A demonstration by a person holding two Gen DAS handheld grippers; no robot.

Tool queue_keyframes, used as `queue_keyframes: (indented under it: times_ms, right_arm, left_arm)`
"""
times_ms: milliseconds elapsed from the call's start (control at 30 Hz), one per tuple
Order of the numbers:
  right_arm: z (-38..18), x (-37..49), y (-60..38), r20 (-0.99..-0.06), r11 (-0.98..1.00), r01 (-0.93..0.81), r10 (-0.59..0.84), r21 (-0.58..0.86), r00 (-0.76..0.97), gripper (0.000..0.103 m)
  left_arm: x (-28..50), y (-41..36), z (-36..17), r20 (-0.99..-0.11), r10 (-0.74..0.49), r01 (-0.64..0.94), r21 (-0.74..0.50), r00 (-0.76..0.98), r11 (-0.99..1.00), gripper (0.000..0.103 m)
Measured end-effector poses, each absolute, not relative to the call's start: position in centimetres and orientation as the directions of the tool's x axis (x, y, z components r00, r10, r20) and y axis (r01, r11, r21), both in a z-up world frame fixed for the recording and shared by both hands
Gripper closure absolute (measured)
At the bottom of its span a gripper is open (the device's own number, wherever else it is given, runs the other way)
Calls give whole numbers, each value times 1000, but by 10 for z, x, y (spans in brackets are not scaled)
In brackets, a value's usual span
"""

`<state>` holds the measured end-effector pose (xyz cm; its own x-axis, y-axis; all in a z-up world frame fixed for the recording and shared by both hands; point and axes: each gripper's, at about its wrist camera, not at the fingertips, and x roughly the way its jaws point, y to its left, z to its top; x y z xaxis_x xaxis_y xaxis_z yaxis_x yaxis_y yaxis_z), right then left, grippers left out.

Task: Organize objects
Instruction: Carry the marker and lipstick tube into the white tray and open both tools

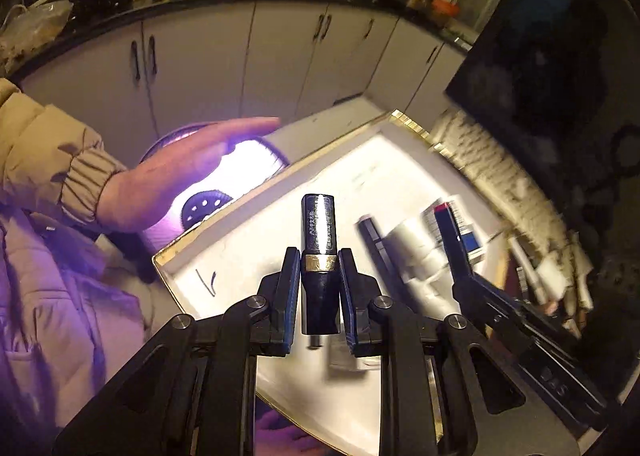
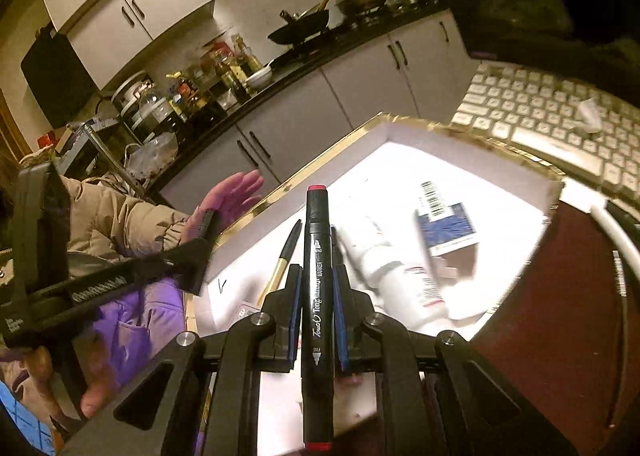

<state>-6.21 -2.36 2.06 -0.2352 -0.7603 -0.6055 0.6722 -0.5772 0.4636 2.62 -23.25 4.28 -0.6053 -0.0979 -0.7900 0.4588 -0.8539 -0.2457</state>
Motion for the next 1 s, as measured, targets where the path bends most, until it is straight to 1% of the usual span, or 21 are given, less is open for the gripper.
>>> queue_keyframes:
  times_ms: [233,567,800,933,1000]
  right_arm:
    - [5,-59,-46,-654,-590,693,-722,413,-226,90]
    - [-2,-59,-53,-684,-607,711,-687,355,-245,90]
    - [-9,-57,-59,-706,-610,713,-670,346,-230,89]
    - [-10,-59,-57,-704,-607,702,-677,372,-212,89]
    - [-9,-61,-53,-690,-596,693,-697,407,-194,89]
  left_arm:
    - [15,-230,20,-842,-117,477,-178,-526,-860,85]
    - [7,-224,2,-875,-112,476,-144,-471,-868,85]
    - [8,-225,2,-875,-99,475,-159,-474,-866,85]
    - [9,-226,3,-872,-90,477,-173,-481,-862,85]
    - [12,-227,6,-865,-88,487,-191,-494,-852,84]
